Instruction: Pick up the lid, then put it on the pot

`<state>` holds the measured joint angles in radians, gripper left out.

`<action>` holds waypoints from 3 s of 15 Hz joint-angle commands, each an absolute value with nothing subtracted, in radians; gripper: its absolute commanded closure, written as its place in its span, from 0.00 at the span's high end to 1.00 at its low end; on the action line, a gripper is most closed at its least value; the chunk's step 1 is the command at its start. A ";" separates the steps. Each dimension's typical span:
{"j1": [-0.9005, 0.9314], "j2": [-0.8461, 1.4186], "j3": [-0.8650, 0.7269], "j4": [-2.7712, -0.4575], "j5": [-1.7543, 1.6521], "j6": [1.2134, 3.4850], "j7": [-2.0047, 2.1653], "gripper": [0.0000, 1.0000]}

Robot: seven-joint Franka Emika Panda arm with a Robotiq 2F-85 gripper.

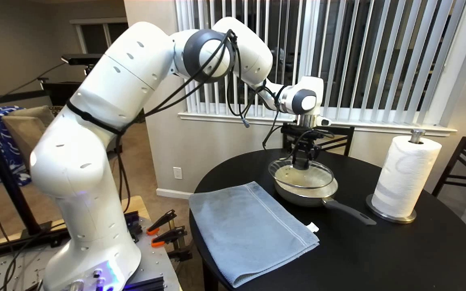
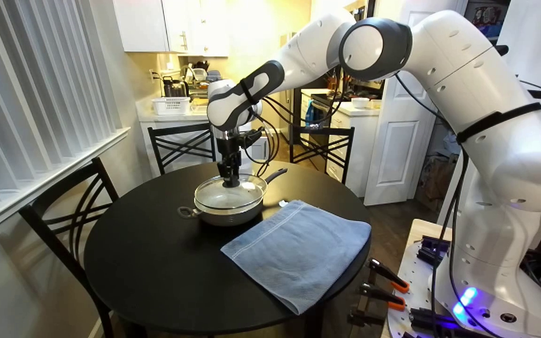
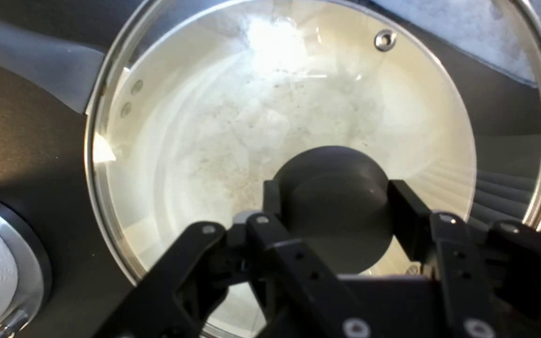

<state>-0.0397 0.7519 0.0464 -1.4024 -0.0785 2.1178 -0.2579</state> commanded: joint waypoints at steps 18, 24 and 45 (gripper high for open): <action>-0.066 0.923 0.044 -1.166 -0.034 2.166 -0.257 0.33; -0.070 0.960 0.027 -1.105 -0.037 2.134 -0.256 0.33; -0.076 0.842 0.039 -1.319 -0.041 2.207 -0.293 0.33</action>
<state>-0.0645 0.9304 0.0249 -1.1940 -0.0397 2.1785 -0.2584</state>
